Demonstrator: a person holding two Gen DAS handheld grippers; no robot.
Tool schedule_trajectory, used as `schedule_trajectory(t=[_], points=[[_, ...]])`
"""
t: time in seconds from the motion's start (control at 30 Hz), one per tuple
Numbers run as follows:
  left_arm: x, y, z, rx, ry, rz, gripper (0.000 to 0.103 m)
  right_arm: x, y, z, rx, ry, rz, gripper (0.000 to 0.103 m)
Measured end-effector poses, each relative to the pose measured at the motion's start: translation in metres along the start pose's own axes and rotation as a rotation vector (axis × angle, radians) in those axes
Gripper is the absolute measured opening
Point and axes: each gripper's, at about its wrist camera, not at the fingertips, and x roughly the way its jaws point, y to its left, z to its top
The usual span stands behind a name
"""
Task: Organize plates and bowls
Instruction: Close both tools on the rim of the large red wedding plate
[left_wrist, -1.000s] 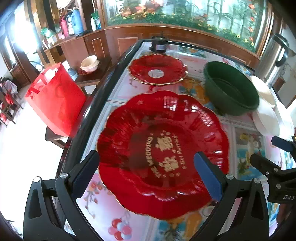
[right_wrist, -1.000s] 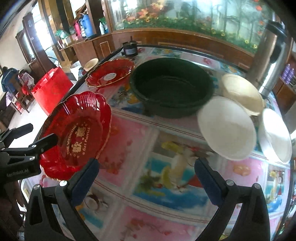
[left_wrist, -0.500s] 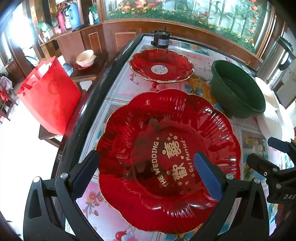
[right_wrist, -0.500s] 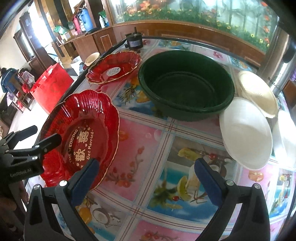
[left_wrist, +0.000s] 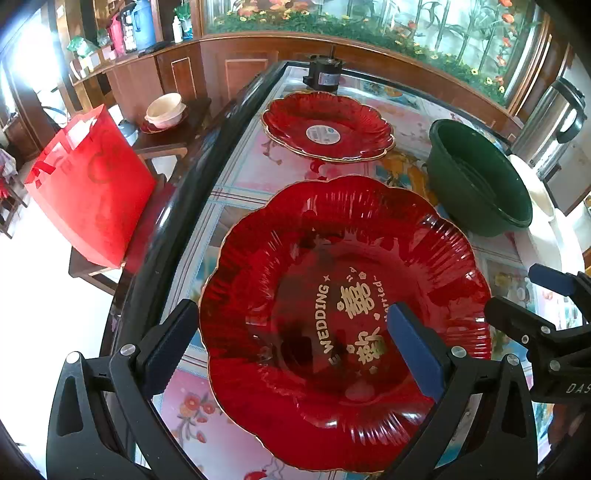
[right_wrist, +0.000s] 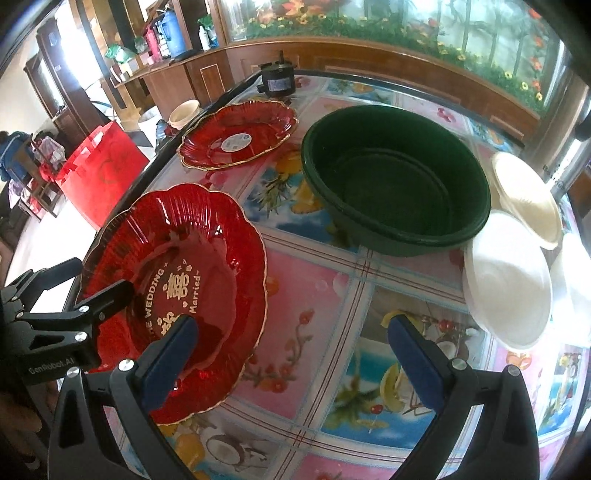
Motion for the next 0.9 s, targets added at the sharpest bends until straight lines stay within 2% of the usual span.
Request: schedule_trajectory(t=[0.23, 0.37, 0.47, 0.7, 0.83, 0.9], points=[[0.003, -0.004, 0.002, -0.014, 0.001, 0.028, 0.103, 0.01, 0.0, 0.002, -0.022, 0.018, 0.046, 0.101], [0.005, -0.004, 0.005, -0.025, 0.006, 0.04, 0.103, 0.019, -0.003, 0.003, -0.01, 0.041, 0.086, 0.093], [0.003, -0.002, 0.007, -0.049, 0.004, 0.024, 0.103, 0.022, -0.005, 0.004, -0.012, 0.049, 0.1, 0.093], [0.003, 0.011, 0.011, -0.099, 0.037, -0.006, 0.103, 0.026, -0.005, 0.008, -0.023, 0.064, 0.118, 0.091], [-0.005, 0.025, 0.007, -0.137, 0.027, 0.026, 0.103, 0.027, -0.005, 0.008, -0.025, 0.072, 0.126, 0.089], [0.0, 0.029, 0.006, -0.146, 0.048, 0.032, 0.103, 0.027, -0.005, 0.008, -0.026, 0.075, 0.128, 0.089]])
